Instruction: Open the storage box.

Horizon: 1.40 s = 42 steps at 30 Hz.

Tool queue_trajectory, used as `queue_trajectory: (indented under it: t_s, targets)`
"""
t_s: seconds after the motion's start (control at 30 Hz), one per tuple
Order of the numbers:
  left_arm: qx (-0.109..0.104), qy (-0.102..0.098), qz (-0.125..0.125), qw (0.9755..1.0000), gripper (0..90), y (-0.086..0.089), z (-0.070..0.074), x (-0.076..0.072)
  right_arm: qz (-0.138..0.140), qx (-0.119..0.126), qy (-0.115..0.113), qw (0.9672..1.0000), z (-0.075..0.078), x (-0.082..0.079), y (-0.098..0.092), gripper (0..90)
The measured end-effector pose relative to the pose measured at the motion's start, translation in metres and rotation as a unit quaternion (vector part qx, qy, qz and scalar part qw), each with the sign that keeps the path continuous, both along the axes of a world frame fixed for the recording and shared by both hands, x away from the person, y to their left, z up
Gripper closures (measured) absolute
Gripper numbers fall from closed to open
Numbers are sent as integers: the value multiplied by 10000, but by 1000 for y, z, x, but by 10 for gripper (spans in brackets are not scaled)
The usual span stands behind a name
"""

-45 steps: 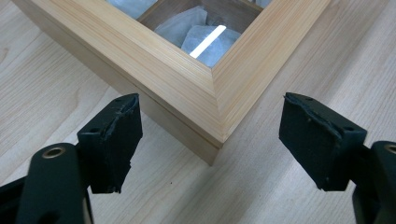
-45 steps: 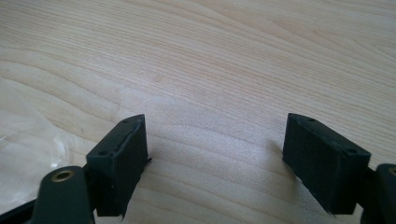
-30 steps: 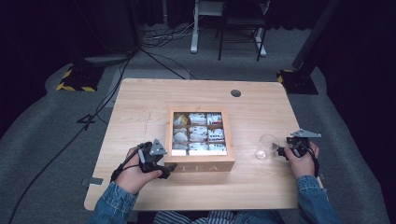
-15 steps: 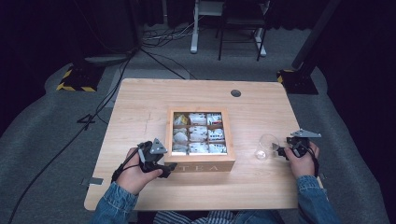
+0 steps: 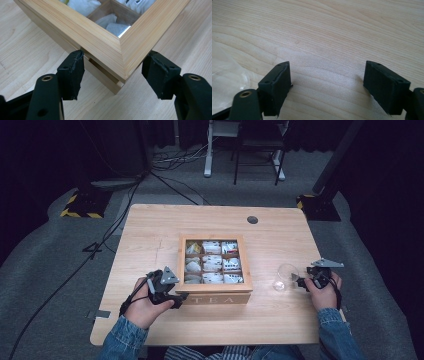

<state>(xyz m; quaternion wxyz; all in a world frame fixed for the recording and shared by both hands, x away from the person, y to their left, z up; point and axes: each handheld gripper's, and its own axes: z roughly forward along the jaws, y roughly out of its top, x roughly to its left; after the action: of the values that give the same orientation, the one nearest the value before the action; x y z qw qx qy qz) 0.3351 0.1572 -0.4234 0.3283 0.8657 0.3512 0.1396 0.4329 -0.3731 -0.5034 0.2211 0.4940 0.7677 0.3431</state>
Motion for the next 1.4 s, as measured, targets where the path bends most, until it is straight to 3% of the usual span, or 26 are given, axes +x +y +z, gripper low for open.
queue_trajectory:
  t_s: [0.4, 0.47, 0.63, 0.77, 0.8, 0.97, 1.13, 1.27, 1.4]
  targets:
    - [-251, -481, 206, 9983, 380, 2, 9, 0, 30, 5, -10, 10000, 0, 0, 0, 222]
    - [-221, -747, 231, 9967, 373, 3, 13, -1, 35, 4, -13, 10000, 0, 0, 0, 222]
    - [-179, -1118, 305, 9931, 373, 0, 22, -3, 55, 3, -15, 10000, 0, -1, 0, 223]
    - [-187, -1161, 290, 9926, 362, 0, 23, -2, 83, -6, -11, 10000, 0, -2, 0, 223]
    - [-215, -1246, 310, 9915, 363, 0, 24, -1, 86, -3, -9, 10000, 0, -3, 0, 223]
    - [-430, -1404, 377, 9884, 365, 0, 30, 2, 129, -4, -16, 9999, 0, -4, 0, 223]
    - [-642, -1386, 435, 9873, 365, 2, 34, 5, 113, -3, -4, 9999, 0, -7, 0, 222]
    - [-760, -1466, 486, 9851, 369, 2, 36, 7, 93, -5, -17, 10000, 0, -8, 0, 222]
    - [-878, -1647, 548, 9809, 377, 1, 40, 10, 90, -4, -8, 10000, 0, -9, 0, 222]
